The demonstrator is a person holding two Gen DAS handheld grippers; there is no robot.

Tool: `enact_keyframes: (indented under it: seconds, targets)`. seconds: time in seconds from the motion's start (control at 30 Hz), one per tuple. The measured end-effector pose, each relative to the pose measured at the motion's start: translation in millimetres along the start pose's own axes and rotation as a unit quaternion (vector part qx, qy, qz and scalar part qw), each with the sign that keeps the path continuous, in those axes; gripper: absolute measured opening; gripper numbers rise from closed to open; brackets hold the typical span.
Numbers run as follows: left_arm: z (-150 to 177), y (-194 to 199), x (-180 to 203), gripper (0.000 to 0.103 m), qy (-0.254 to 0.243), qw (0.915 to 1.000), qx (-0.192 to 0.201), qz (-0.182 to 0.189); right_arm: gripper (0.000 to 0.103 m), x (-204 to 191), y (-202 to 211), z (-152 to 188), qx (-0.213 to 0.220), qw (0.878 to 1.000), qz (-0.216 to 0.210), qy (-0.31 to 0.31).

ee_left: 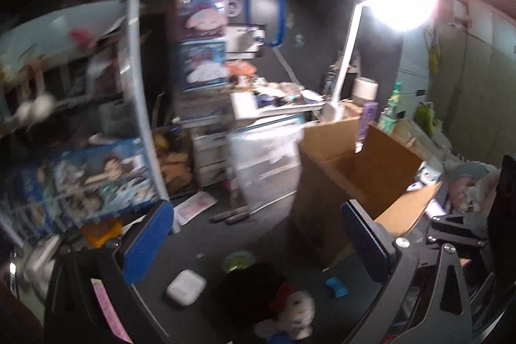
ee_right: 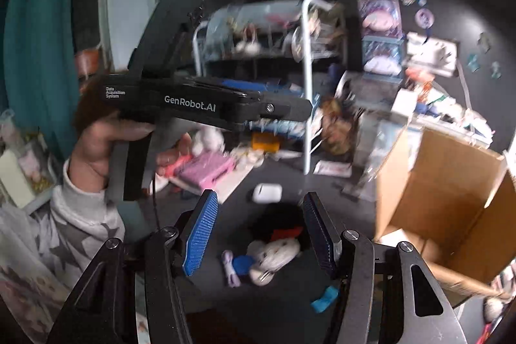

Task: Organize objects
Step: 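Move the right tool back to the white plush doll with red bow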

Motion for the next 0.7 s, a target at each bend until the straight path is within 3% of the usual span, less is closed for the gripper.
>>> enact_keyframes:
  seconds: [0.17, 0.33, 0.57, 0.6, 0.63, 0.7]
  targets:
    - [46, 5, -21, 0.103, 0.028, 0.9994, -0.023, 0.002, 0.053, 1, -36, 39, -0.051, 0.998, 0.023, -0.014]
    - [82, 0, -24, 0.103, 0.025, 0.9977, -0.063, -0.001, 0.057, 9, -68, 72, -0.095, 0.994, 0.053, -0.013]
    - [107, -4, -17, 0.103, 0.052, 0.9931, -0.099, 0.035, 0.056, 25, -96, 101, -0.134, 0.988, 0.057, -0.041]
    - [109, -4, -16, 0.103, 0.05, 0.9928, -0.103, 0.035, 0.053, 27, -98, 104, -0.137, 0.988, 0.053, -0.046]
    - [111, -4, -15, 0.103, 0.048, 0.9927, -0.106, 0.034, 0.042, 28, -99, 106, -0.14, 0.988, 0.051, -0.05]
    - [113, -4, -14, 0.103, 0.048, 0.9923, -0.109, 0.035, 0.037, 28, -100, 107, -0.142, 0.987, 0.047, -0.053]
Point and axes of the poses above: each gripper's, at about its wrist camera, not at the fingertips, and y roughly against the way its jaws point, x to its right, z to its underside, the point moved 6 cm from there along -y, roughly the way its jaws point, and after that the axes turned 9 degrees about x, right-handed, at the moved point
